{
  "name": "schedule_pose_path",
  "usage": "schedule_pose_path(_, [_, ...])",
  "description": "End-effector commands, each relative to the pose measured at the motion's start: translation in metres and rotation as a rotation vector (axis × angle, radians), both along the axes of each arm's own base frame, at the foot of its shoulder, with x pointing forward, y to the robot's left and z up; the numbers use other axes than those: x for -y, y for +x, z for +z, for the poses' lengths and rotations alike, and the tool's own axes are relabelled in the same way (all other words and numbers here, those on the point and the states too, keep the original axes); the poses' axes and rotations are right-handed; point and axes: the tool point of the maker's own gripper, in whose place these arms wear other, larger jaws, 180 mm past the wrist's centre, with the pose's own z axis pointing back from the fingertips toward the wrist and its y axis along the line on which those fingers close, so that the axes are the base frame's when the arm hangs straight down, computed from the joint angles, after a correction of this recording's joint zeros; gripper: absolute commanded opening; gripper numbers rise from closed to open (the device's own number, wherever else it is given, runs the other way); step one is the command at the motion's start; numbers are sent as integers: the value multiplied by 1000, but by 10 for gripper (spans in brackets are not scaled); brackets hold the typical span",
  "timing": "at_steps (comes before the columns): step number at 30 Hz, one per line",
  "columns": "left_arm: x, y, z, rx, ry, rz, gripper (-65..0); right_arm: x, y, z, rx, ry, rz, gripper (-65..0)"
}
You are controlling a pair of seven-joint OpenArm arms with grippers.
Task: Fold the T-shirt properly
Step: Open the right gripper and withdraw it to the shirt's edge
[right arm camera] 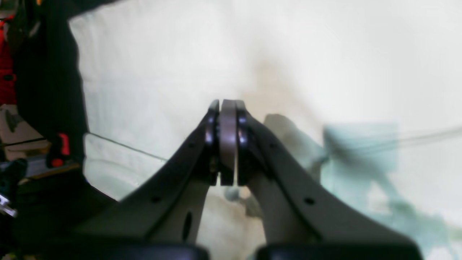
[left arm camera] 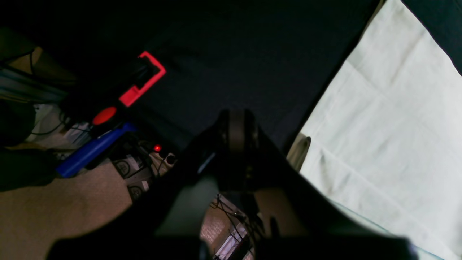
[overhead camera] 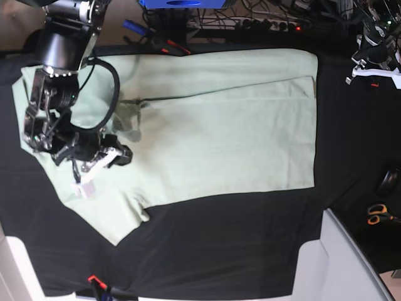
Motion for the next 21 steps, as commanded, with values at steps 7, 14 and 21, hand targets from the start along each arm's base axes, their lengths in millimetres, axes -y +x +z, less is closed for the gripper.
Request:
schedule_pose_path(7, [-6,2,10,19,31,-9,-650,57,-45,18,31,-75,-166,-650])
schedule_pose_path(14, [-6,5,10,22,29,-12,-650,151,-68,20,72,-252,-291,-650])
schedule_pose_path(21, [-27,36,20,55,65,-38,-573,219,-36,41,99,-381,-275,-647])
